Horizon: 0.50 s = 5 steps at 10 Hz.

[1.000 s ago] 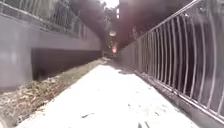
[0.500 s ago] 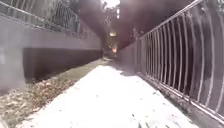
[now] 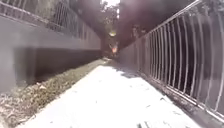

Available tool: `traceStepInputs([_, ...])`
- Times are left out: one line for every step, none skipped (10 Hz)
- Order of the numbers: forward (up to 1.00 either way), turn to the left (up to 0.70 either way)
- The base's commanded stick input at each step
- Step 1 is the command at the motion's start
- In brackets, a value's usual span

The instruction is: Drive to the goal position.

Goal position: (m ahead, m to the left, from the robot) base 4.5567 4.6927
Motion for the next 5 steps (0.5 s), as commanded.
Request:
traceStepInputs([0.50, 0.00])
traceStepInputs([0.50, 0.00])
traceStepInputs([0.50, 0.00])
traceStepInputs([0.50, 0.00])
traceStepInputs([0.50, 0.00])
